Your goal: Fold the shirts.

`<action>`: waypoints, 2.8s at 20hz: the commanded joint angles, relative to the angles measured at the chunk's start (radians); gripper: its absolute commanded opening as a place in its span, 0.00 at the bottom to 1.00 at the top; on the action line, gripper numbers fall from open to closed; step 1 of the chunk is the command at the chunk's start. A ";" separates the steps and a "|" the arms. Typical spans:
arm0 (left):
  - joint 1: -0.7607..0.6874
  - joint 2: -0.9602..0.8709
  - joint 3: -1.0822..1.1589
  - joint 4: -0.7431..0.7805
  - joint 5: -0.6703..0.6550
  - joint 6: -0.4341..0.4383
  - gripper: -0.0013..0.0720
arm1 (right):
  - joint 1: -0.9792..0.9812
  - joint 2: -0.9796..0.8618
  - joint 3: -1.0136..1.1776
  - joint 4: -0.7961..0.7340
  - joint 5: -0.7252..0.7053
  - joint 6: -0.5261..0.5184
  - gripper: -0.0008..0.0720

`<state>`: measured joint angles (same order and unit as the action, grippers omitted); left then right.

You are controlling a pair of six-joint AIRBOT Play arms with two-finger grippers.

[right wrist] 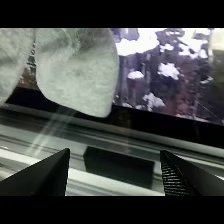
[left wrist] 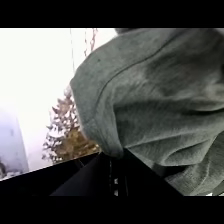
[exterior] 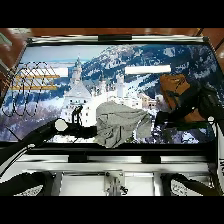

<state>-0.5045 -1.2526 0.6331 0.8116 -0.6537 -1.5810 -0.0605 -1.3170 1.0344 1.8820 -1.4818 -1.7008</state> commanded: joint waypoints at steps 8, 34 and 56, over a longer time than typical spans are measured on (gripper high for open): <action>-0.001 0.001 0.070 -0.005 -0.040 0.093 0.06 | 0.048 -0.127 -0.133 0.135 0.312 0.044 0.92; 0.347 0.500 1.317 0.308 -0.274 0.140 0.06 | 0.132 0.630 0.817 -0.008 0.791 -0.125 0.11; 0.346 0.471 0.242 0.193 -0.224 -0.105 0.06 | 0.134 -0.272 0.817 0.382 0.918 0.000 0.11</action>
<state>-0.1585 -0.7731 1.0435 1.1091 -1.1114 -1.6646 0.0723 -1.4265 1.8500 2.1143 -0.5251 -1.7874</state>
